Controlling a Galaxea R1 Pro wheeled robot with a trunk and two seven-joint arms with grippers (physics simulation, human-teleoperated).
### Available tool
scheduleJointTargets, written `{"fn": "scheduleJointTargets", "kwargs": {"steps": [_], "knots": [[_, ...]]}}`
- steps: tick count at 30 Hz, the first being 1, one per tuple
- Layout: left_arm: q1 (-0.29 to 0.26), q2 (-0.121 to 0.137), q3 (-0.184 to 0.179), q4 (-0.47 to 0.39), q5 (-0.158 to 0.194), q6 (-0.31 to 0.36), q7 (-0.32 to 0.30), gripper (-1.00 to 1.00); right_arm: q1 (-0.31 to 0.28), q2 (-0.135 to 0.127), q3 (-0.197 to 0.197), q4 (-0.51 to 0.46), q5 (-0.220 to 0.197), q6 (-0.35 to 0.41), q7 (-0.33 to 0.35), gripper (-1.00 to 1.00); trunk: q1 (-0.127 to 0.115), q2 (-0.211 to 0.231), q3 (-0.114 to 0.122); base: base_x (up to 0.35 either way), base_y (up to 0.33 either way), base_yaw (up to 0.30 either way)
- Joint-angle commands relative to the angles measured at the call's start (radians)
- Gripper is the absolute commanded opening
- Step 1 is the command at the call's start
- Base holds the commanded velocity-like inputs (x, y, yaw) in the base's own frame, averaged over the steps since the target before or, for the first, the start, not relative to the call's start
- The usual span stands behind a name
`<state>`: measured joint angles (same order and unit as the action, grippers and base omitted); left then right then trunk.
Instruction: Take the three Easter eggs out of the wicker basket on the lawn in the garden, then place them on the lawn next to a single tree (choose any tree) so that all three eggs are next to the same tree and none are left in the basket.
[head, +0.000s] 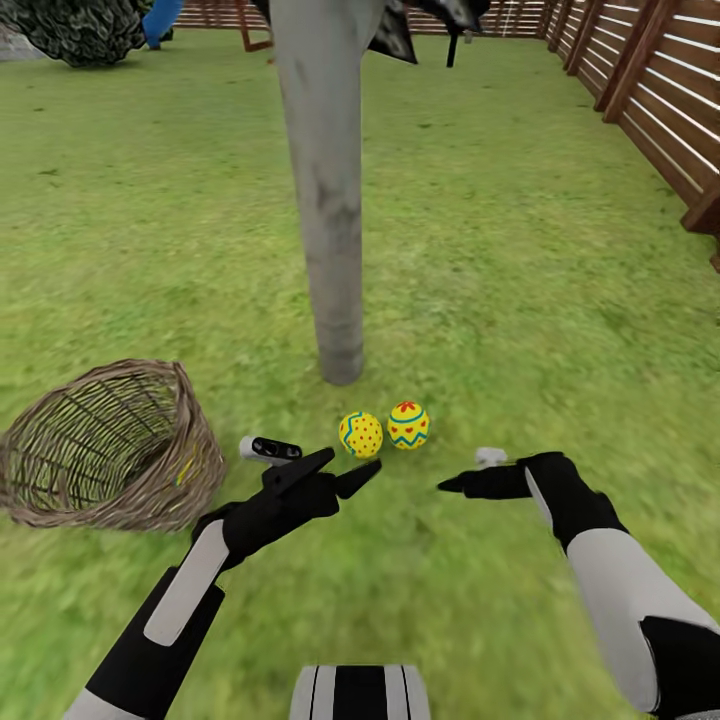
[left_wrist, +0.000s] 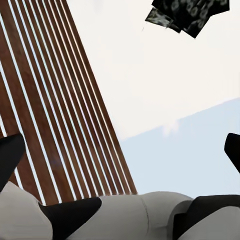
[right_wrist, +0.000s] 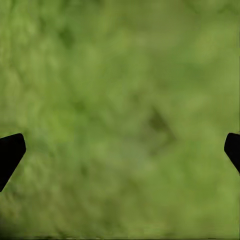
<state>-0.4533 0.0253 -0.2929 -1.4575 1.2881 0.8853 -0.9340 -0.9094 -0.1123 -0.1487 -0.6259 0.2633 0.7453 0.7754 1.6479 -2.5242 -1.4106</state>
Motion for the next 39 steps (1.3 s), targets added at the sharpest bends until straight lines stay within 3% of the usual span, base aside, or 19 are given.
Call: {"fn": "scheduleJointTargets", "kwargs": {"steps": [1, 4, 11, 13, 16, 22, 30, 32, 39], "knots": [[-0.001, 0.001, -0.002, 0.000, 0.005, 0.004, 0.000, 1.00, 0.000, -0.014, -0.019, -0.010, 0.011, 0.010, 0.076, 1.00, -0.001, 0.000, 0.003, -0.328, 0.000, 0.000], [-0.001, 0.002, -0.002, -0.001, 0.005, 0.004, 0.000, 1.00, 0.003, -0.040, -0.031, -0.017, 0.011, 0.016, 0.180, 1.00, -0.002, 0.001, 0.015, -0.330, 0.000, 0.000], [-0.001, 0.011, 0.001, -0.002, 0.006, 0.004, -0.003, 1.00, 0.006, -0.046, -0.034, -0.018, 0.011, 0.017, 0.219, 1.00, -0.006, 0.002, 0.042, -0.286, 0.000, 0.000], [-0.001, 0.035, 0.009, -0.003, 0.007, 0.000, -0.012, 1.00, 0.007, -0.045, -0.034, -0.018, 0.011, 0.017, 0.236, 1.00, -0.006, 0.002, 0.042, -0.059, 0.000, 0.000], [0.002, 0.057, 0.036, 0.000, 0.008, -0.008, -0.058, 1.00, 0.007, -0.044, -0.034, -0.018, 0.012, 0.016, 0.280, 1.00, -0.006, 0.002, 0.042, -0.020, 0.000, 0.000], [0.012, 0.067, 0.076, 0.007, 0.006, -0.012, -0.201, 1.00, 0.007, -0.043, -0.034, -0.018, 0.011, 0.010, 0.326, 1.00, -0.006, 0.002, 0.042, -0.004, 0.000, 0.000], [0.013, 0.067, 0.077, 0.007, 0.003, -0.013, -0.220, 1.00, 0.007, -0.045, -0.040, -0.051, 0.009, 0.018, 0.330, 1.00, -0.006, 0.002, 0.044, 0.000, 0.000, 0.129], [0.013, 0.067, 0.077, 0.007, 0.002, -0.013, -0.221, 1.00, 0.007, -0.043, -0.040, -0.061, 0.008, 0.028, 0.330, 1.00, -0.006, 0.002, 0.045, 0.000, 0.000, 0.260], [0.014, 0.066, 0.076, 0.007, 0.002, -0.013, -0.221, 1.00, 0.007, -0.039, -0.041, -0.100, 0.011, 0.195, 0.328, 1.00, -0.006, 0.003, 0.052, 0.000, 0.000, 0.270]]}}
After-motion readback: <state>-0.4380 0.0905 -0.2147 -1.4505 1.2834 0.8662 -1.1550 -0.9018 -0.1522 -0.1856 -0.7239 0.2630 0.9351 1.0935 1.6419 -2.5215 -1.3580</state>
